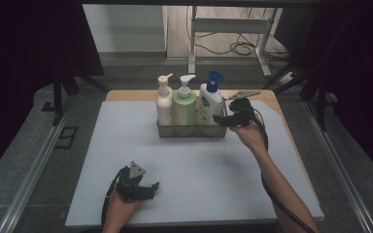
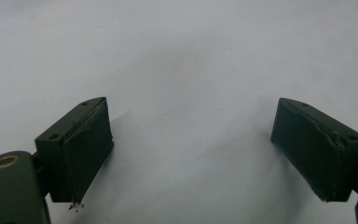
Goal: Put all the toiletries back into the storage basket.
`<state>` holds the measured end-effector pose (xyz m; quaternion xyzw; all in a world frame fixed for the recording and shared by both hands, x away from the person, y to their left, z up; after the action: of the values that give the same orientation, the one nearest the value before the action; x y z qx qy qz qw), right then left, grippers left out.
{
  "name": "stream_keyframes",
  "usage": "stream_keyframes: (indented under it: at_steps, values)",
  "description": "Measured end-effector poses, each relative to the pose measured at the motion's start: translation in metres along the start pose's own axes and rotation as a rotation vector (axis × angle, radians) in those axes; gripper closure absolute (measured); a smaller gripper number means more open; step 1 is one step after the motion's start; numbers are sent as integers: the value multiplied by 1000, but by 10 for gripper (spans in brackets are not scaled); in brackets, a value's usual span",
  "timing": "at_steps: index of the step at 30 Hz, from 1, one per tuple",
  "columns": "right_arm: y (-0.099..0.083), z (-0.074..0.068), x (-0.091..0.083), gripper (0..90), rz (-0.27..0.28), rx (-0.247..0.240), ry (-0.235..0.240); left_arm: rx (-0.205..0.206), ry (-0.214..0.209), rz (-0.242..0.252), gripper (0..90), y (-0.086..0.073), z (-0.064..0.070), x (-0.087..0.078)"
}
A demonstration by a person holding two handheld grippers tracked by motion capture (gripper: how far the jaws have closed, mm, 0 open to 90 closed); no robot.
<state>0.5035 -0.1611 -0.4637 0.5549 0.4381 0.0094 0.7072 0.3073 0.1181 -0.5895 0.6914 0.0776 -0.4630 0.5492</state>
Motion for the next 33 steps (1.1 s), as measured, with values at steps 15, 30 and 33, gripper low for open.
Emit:
stream_keyframes:
  at_steps: [15, 30, 33]
  values:
    - [-13, 25, 4, 588, -65, 103, -37, 0, 1, 0, 119, 0, 0, 0]
    - [-14, 29, 29, 897, -74, 136, -37, 3, 1, -2, 119, 0, 0, 0]
    - [-14, 25, 35, 896, -88, 128, -32, 3, 1, -3, 119, 0, 0, 0]
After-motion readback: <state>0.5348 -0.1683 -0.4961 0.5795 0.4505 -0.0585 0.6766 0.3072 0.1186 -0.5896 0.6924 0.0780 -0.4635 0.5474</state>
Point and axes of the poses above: each handheld gripper's, and its own axes: x roughly forward along the jaws, y roughly out of its top, z roughly to its right, the point moved 9 cm from there along x, roughly forward along the jaws
